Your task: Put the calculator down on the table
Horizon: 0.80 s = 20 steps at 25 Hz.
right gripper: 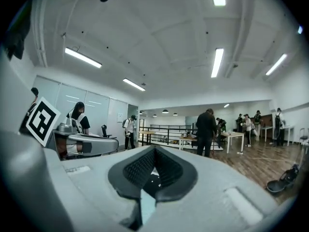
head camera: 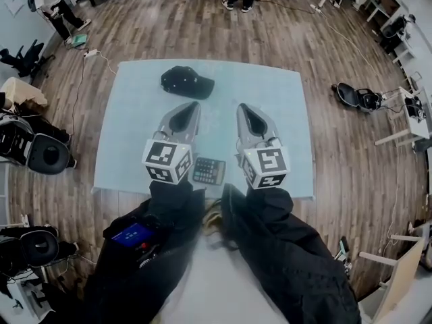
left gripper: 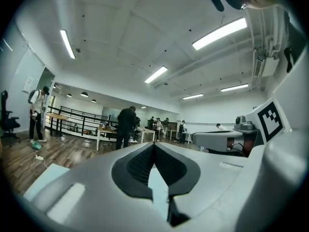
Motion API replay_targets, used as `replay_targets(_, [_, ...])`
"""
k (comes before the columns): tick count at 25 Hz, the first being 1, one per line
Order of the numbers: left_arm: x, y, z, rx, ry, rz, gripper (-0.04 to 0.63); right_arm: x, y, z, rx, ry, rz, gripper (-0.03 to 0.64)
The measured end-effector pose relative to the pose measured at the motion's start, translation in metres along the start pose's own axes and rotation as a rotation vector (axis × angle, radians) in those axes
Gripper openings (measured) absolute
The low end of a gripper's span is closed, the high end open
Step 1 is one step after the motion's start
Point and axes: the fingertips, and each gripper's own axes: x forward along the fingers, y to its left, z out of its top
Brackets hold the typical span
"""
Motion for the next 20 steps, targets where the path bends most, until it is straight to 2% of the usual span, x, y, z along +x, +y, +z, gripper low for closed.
replay_targets(7, [0.001,-0.009,0.018,0.049,-0.037,0.007,-0.003,-0.009,-0.003,0.023,-0.042,-0.067,-0.047,-0.005])
replay_targets(20, [0.005,-0.016,0.020,0.061,-0.039,-0.004,-0.003,-0.013,-0.010,0.031,-0.082,-0.073,-0.117,-0.006])
